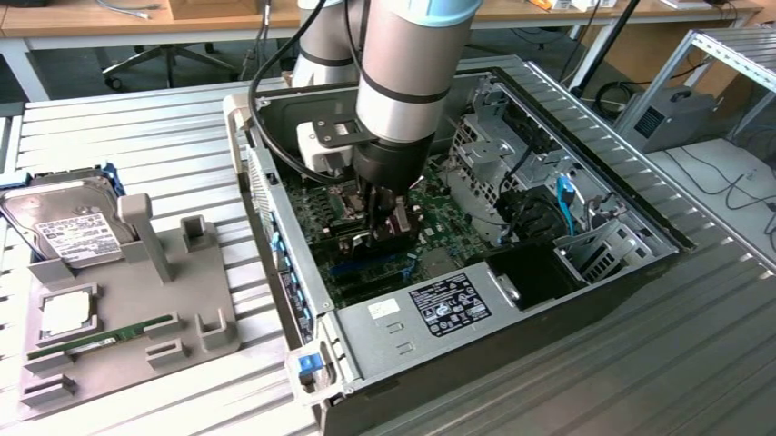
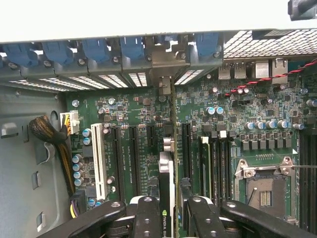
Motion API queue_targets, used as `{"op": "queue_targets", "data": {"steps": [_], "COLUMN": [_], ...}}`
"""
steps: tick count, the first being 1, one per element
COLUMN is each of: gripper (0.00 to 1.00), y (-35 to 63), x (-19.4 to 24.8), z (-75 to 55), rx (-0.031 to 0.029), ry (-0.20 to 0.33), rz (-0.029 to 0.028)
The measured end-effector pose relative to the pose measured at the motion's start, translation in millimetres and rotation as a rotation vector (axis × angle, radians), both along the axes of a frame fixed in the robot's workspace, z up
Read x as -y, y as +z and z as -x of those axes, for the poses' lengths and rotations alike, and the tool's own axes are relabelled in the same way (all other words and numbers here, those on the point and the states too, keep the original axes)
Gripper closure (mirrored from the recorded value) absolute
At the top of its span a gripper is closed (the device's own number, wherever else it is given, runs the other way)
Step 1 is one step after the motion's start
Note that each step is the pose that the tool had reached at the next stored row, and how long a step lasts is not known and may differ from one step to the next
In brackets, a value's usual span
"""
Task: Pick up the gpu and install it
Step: 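Insert the gpu into the slot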
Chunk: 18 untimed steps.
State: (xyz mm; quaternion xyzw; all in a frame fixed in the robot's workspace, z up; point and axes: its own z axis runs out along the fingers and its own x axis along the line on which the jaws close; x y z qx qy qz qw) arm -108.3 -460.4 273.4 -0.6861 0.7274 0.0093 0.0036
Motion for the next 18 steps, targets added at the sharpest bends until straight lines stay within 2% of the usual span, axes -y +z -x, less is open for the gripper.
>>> {"op": "queue_targets", "data": {"steps": [18], "gripper": [0.74], "y": [-1.8], "x": [0.0], "z": [0.0], "rx": [-0.0002], "ry": [0.003], "rz": [0.0004]}}
